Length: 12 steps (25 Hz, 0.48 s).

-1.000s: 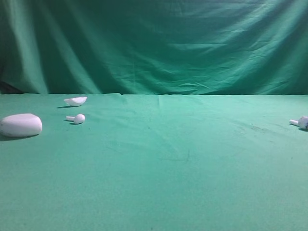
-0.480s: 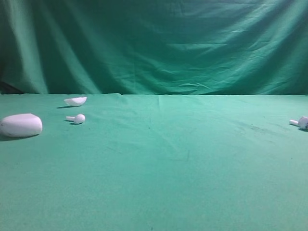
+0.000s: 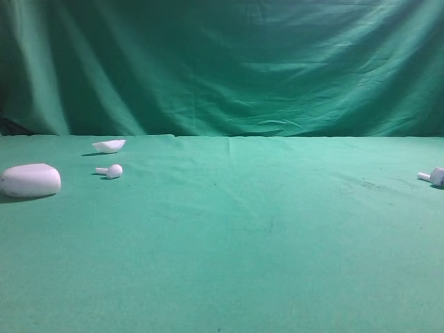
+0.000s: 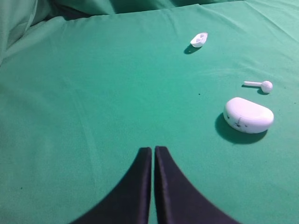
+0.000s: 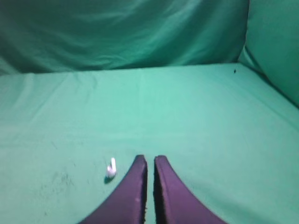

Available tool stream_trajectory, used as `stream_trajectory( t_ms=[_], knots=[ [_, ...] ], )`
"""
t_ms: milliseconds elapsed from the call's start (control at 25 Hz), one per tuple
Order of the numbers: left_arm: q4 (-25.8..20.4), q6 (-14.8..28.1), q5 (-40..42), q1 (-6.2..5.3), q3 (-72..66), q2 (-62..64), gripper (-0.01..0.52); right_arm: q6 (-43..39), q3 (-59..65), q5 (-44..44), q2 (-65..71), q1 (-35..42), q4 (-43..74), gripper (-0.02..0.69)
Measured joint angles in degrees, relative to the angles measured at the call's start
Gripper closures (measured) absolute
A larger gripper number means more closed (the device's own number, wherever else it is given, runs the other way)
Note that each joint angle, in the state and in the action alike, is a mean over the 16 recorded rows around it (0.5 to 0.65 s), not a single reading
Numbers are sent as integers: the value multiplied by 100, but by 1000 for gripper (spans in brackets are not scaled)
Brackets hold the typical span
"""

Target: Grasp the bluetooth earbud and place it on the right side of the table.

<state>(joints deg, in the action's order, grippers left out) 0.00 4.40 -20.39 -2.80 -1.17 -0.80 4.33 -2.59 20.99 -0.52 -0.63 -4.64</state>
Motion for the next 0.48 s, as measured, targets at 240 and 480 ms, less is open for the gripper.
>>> stream_trajectory(
  t_ms=[240, 480],
  knots=[
    [0, 0, 0, 0, 0, 0, 514, -9, 377, -78, -7, 9, -8, 614],
    [0, 0, 0, 0, 0, 0, 514, -10, 418, 54, -7, 9, -16, 614]
  ],
)
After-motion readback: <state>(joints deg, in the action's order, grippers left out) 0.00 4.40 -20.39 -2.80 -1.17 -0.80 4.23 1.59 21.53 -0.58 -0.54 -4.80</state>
